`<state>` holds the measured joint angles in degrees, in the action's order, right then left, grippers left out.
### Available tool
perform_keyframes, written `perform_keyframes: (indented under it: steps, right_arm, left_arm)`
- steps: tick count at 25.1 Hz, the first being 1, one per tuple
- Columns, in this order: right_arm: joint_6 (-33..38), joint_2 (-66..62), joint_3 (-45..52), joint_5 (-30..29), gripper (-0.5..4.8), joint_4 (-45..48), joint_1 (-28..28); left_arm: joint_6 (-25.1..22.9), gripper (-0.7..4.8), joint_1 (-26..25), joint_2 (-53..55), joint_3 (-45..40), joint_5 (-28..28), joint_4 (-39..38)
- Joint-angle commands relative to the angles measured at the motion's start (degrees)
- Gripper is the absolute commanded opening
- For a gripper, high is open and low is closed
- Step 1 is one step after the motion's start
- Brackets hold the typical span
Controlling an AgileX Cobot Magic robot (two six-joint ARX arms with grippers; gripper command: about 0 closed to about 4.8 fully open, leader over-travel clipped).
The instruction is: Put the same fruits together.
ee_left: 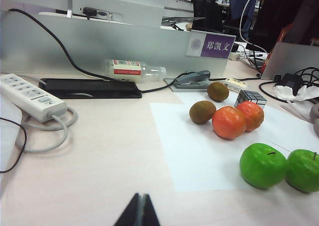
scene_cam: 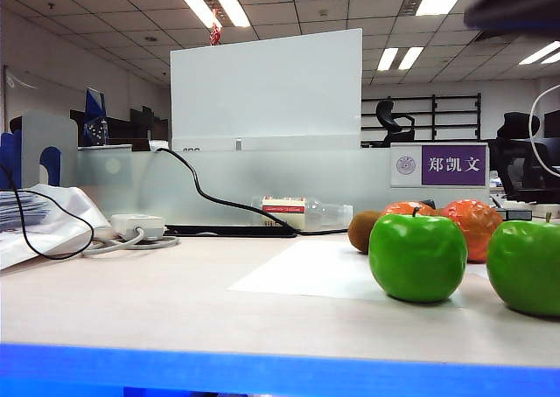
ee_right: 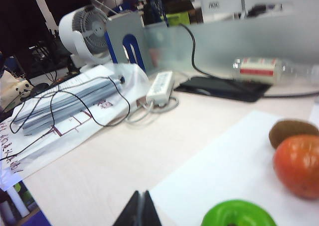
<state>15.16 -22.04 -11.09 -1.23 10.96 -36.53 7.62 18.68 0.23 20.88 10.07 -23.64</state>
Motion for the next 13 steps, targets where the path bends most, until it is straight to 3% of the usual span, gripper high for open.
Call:
perform_keyframes:
  steps: [1, 7, 13]
  right_arm:
    - [2.64, 0.07, 2.21, 0.07, -0.05, 5.27, 0.07]
    - [3.13, 0.07, 7.45, 0.24, -0.05, 12.46, 0.11]
    - [4.55, 0.07, 9.90, 0.22, -0.05, 12.76, 0.13]
  left_arm:
    - [1.42, -0.06, 0.00, -0.09, -0.79, 0.33, 1.90]
    - [2.99, -0.06, 0.00, -0.09, -3.23, 0.50, 2.43]
    - [3.58, -0.06, 0.00, -0.09, -4.61, 0.48, 2.73]
